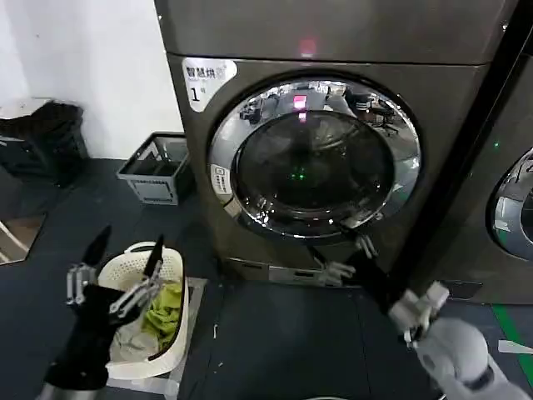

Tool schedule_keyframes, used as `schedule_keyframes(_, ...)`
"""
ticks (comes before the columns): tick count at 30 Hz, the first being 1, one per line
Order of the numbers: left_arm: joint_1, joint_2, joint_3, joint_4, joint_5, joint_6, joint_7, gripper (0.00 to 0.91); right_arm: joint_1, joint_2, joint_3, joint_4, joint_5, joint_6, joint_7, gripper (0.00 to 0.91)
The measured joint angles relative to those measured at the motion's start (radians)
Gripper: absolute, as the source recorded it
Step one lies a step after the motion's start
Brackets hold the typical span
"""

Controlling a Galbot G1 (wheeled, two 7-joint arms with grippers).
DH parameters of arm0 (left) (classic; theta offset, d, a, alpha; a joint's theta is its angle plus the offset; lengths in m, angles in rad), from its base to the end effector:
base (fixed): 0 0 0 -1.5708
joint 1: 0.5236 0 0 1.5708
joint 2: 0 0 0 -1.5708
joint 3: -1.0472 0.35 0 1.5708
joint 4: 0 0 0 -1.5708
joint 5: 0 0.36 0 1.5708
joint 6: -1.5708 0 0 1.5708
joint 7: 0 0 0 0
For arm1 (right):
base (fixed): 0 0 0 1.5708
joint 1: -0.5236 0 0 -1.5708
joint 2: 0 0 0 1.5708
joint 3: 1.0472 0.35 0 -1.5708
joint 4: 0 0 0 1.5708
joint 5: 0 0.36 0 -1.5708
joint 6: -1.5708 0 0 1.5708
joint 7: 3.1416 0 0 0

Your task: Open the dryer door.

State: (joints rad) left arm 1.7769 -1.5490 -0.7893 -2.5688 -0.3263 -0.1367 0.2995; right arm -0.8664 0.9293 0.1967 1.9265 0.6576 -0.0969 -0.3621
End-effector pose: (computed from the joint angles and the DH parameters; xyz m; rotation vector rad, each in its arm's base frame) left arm 0.1094 0.0523 -0.1600 0.2424 2.6931 -0.0476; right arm 0.3584 -0.0476 -0.1834 -1.2140 2.7181 -0.0328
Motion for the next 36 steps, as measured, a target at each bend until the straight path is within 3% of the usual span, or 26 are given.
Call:
schedule_keyframes(7,0.0,0.011,-0.012,0.0,-0.015,0.004,-0.003,0.907,0.208,0.066,-0.178,-0.155,-0.072,-0.036,-0.011,0.907)
schedule_keyframes(13,0.003,0.011,-0.007,0.0,-0.023,0.002,-0.001,0.907,0.334,0.139,-0.254,-0.291,-0.076,-0.034,-0.061,0.907)
schedule_keyframes(24,0.01,0.003,-0.001,0.0,-0.021,0.014,0.004,0.907,0.429,0.26,-0.32,-0.462,-0.119,-0.019,-0.112,0.907)
schedule_keyframes(36,0.011,0.004,0.013,0.0,-0.016,0.02,0.008,0.907,0.503,0.329,-0.364,-0.583,-0.128,-0.01,-0.122,0.907)
